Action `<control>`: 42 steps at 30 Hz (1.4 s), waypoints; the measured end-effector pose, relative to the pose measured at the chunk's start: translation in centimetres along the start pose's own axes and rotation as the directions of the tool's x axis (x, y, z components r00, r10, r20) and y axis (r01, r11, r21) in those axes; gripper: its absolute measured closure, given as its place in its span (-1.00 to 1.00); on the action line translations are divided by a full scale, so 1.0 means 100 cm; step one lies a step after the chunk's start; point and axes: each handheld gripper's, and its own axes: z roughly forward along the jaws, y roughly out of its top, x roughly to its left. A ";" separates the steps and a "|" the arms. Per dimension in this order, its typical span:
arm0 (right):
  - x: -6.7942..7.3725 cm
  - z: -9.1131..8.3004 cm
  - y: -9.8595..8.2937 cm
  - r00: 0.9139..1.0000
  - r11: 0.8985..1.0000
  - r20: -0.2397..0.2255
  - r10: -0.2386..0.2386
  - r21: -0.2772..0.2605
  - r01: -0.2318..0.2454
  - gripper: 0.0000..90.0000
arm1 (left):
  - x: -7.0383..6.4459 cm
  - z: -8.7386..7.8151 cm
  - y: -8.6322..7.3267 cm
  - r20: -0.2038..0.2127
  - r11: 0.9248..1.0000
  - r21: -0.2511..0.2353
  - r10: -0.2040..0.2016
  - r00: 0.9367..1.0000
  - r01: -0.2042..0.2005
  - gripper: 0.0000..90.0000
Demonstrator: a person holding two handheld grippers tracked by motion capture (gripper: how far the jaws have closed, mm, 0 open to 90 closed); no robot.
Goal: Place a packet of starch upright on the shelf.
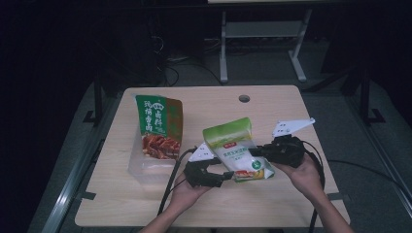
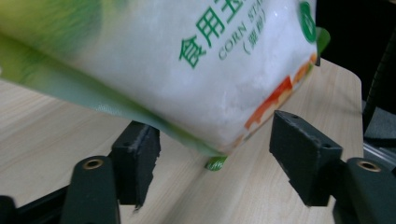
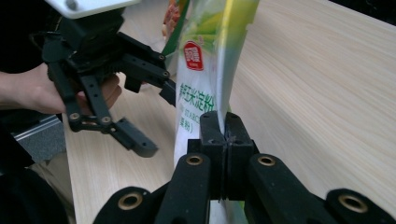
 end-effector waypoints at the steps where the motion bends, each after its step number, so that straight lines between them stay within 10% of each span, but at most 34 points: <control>1: 0.002 0.002 0.002 1.000 1.000 0.003 -0.004 -0.001 0.004 0.97 | 0.002 -0.002 0.000 -0.002 1.000 -0.015 -0.011 1.000 0.010 -0.12; 7: 0.005 0.013 0.006 1.000 0.999 -0.029 -0.006 -0.035 0.005 0.98 | 0.011 -0.015 0.000 -0.020 0.997 -0.046 -0.058 0.998 0.057 0.28; 15: 0.006 0.025 0.007 0.998 0.999 -0.057 -0.001 -0.051 -0.002 0.97 | 0.005 -0.027 0.003 -0.098 0.997 -0.071 -0.022 0.995 0.015 0.66; 27: 0.009 0.046 0.003 0.996 1.000 -0.080 -0.028 0.002 0.029 0.96 | -0.006 -0.036 0.001 -0.224 0.995 -0.002 0.098 0.970 -0.102 0.77; 42: 0.007 0.063 -0.017 0.994 0.990 -0.107 -0.031 0.130 0.045 0.77 | -0.016 -0.035 -0.008 -0.243 0.982 0.047 0.186 0.952 -0.180 0.81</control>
